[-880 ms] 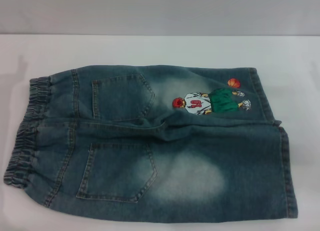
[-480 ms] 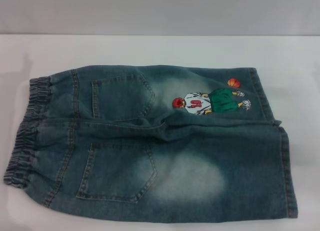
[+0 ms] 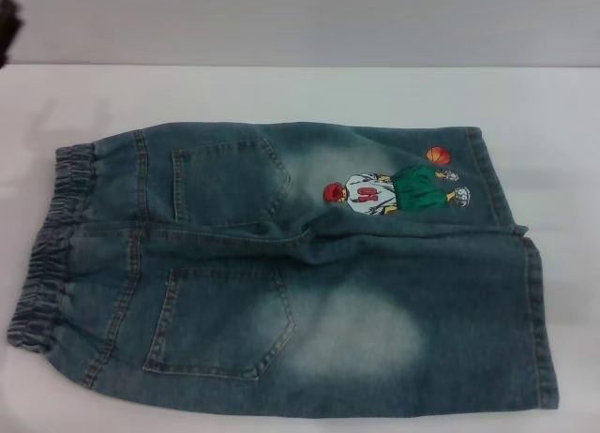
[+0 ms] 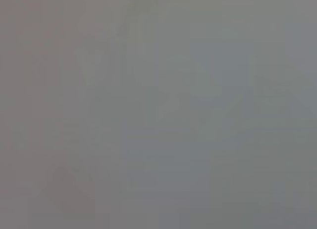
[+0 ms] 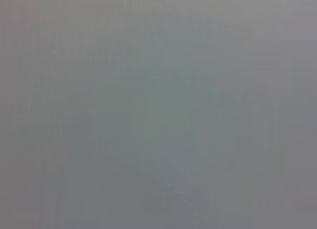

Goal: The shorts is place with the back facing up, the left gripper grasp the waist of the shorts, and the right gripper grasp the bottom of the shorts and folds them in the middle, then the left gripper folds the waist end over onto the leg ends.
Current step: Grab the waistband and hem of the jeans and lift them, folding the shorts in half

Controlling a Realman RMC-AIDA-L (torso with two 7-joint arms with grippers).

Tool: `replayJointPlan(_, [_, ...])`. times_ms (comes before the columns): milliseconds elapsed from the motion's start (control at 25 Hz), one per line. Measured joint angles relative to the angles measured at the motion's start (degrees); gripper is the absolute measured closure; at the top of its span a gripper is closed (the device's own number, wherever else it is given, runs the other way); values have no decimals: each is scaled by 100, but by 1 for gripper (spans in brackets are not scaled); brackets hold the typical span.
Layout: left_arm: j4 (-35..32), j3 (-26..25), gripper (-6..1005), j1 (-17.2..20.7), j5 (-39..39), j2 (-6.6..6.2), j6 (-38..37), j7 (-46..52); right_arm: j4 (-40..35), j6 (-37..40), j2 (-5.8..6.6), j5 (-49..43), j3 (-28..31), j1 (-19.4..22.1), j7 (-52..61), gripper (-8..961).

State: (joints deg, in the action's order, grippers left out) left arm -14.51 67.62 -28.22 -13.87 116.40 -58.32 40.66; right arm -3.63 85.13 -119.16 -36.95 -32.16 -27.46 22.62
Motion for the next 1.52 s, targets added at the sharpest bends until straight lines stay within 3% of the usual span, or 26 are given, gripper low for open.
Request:
replayJointPlan(200, [-788,1119,154,68,-1223,-476,-5,1874,124,-16,1,-12,-18,-19,-1,302])
replayJointPlan(280, [-788,1119,154,68,-1223,-476,-5,1874,149,33,1,-15,-19,-11,-1,302])
replayJointPlan(320, [-1225,1229,153,94,-2072,-650,-43,2761,155,69,1,-15,-18,-1,-1,302])
replayJointPlan(360, [-1551,1207,153,124,-2821,-746,-108,3392,174,105,-4,-13,-18,16,-1,302])
replayJointPlan(400, [-1551,1207,153,124,-2821,-746,-108,3392,200,130,-4,-9,-14,26,-1,302])
replayJointPlan(480, [-2240,925,153,233,-4442,-886,-603,4499,250,143,-5,8,2,38,-1,302])
replayJointPlan(600, [-2498,675,154,295,-5095,-931,-976,4911,276,116,5,22,28,75,-1,302])
replayJointPlan(640, [-2746,196,155,348,-5959,-1009,-1495,5482,274,114,7,23,33,93,-1,302])
replayJointPlan(960, [-2869,-1445,153,455,-8389,-1093,-2404,6905,102,108,25,24,63,157,-9,301])
replayJointPlan(1080, [-2866,-1831,155,585,-8842,-1089,-2585,7055,-11,105,31,28,126,159,-62,301])
replayJointPlan(1200, [-2876,-2212,155,794,-9083,-1066,-2786,7133,-38,101,33,31,197,144,-129,301])
replayJointPlan(1520, [-2928,-2563,154,1307,-9275,-1048,-3110,7389,-167,27,41,31,237,75,-213,301])
